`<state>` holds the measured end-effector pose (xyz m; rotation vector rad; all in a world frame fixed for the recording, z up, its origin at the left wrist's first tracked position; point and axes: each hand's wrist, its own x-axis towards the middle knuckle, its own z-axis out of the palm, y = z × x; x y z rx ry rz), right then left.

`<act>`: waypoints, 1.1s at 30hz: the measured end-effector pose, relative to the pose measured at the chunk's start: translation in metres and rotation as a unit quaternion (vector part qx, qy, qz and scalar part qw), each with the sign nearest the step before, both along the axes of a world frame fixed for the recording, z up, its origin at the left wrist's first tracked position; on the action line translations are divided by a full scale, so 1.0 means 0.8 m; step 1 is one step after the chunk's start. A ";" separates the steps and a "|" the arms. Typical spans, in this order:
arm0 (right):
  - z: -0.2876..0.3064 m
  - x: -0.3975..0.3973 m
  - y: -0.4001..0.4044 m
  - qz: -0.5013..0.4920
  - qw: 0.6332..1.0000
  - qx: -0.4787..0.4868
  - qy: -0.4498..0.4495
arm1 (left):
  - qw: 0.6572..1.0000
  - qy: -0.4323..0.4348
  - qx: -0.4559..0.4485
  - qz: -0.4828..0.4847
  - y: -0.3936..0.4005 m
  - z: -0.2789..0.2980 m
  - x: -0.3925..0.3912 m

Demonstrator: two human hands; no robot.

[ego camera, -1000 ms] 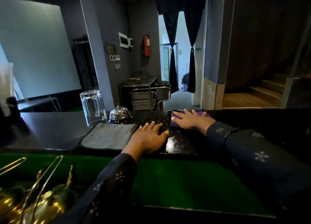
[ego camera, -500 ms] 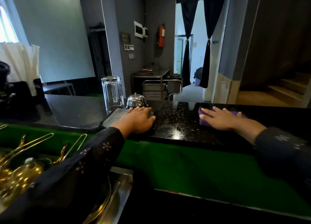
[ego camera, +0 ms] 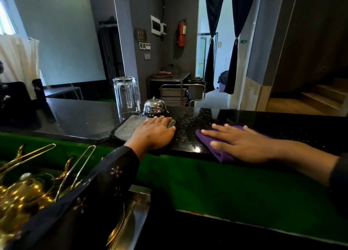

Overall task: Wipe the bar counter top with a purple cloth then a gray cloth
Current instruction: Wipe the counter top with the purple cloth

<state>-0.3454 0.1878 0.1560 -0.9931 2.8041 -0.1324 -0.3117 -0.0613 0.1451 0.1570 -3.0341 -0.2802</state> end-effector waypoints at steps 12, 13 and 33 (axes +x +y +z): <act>-0.007 -0.058 -0.129 -0.100 0.995 -0.008 0.011 | 0.999 -0.003 0.043 0.025 0.006 0.002 0.002; -0.008 -0.049 -0.126 -0.089 0.996 -0.010 0.012 | 0.999 -0.003 0.038 0.024 0.006 0.003 0.002; -0.002 -0.116 -0.127 -0.097 0.995 -0.005 0.015 | 0.999 0.010 0.042 0.019 -0.002 -0.003 -0.001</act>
